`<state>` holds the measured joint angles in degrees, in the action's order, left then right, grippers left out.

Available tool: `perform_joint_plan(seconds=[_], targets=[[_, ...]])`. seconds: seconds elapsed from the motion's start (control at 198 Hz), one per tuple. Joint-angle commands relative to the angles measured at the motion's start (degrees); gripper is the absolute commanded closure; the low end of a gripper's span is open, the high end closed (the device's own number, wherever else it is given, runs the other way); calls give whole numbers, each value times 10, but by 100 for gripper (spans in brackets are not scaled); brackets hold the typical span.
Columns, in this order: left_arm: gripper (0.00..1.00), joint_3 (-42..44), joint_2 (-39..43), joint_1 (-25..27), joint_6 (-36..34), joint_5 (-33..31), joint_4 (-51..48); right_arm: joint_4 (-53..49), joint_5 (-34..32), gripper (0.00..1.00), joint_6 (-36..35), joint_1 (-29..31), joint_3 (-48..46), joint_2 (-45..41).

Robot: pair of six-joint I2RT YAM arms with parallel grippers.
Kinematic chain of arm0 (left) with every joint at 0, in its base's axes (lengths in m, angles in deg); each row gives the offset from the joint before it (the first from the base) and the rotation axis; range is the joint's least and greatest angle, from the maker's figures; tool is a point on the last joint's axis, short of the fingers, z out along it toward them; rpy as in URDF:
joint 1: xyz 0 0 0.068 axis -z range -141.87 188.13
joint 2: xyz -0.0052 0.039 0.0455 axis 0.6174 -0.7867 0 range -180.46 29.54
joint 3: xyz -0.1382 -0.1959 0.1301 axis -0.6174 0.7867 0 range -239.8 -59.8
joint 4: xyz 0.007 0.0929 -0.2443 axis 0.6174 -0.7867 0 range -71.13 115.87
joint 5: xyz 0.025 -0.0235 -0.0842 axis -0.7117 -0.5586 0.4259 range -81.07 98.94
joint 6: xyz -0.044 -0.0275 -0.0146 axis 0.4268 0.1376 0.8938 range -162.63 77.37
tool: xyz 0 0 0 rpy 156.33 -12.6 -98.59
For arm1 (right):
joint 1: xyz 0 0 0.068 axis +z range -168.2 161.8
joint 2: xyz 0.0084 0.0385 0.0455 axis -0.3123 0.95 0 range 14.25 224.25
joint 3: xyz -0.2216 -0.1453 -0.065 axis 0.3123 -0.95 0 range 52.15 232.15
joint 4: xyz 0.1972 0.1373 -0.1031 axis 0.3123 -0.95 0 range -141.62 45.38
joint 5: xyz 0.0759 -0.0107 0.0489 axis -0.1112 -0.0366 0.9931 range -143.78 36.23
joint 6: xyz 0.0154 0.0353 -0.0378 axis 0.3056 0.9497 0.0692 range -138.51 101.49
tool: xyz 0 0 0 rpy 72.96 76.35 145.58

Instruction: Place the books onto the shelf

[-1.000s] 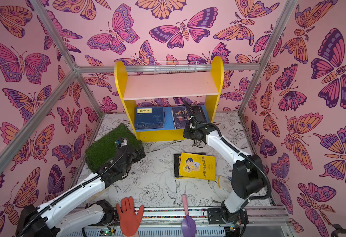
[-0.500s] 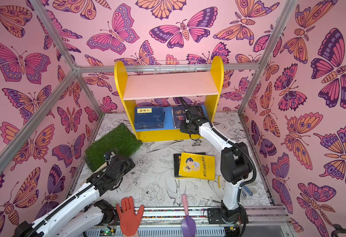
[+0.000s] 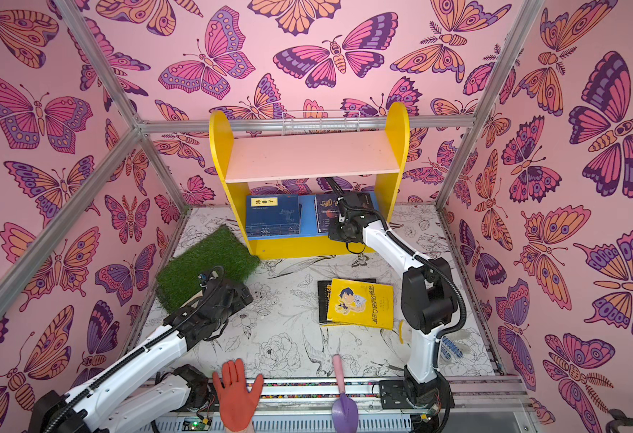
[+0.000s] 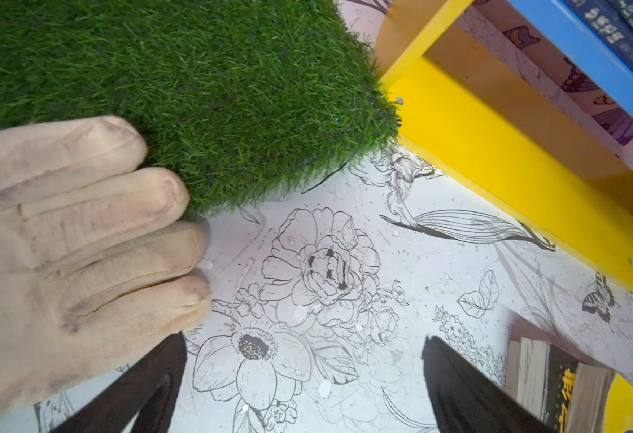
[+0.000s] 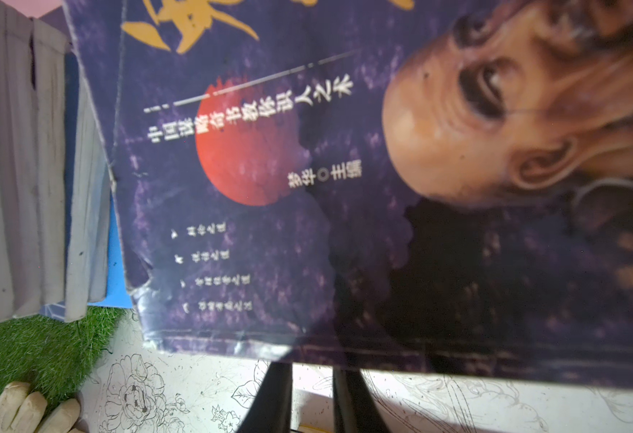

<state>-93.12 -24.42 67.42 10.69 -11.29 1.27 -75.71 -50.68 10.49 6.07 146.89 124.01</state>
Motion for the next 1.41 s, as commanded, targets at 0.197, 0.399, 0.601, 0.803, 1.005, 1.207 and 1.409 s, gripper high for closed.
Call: perform_joint_plan(seconds=[0.197,0.399,0.601,0.803,1.005,1.207,1.409], targets=[[0,-45,-65,36,-88,45,40,-12,11,82,-24,1,17,11],[0,-75,-122,64,-179,125,107,-12,-11,82,-32,1,-20,-45],[0,-131,-227,88,-265,244,168,-27,-37,73,-1,-26,-146,-172],[0,-217,-348,130,-344,337,189,-25,30,51,97,-146,-366,-331],[1,-287,-448,163,-373,382,192,-13,100,43,128,-243,-552,-449],[4,-321,-506,180,-379,404,192,-2,179,43,124,-247,-641,-453],[14,-331,-540,182,-378,411,192,56,259,47,142,-249,-709,-435]])
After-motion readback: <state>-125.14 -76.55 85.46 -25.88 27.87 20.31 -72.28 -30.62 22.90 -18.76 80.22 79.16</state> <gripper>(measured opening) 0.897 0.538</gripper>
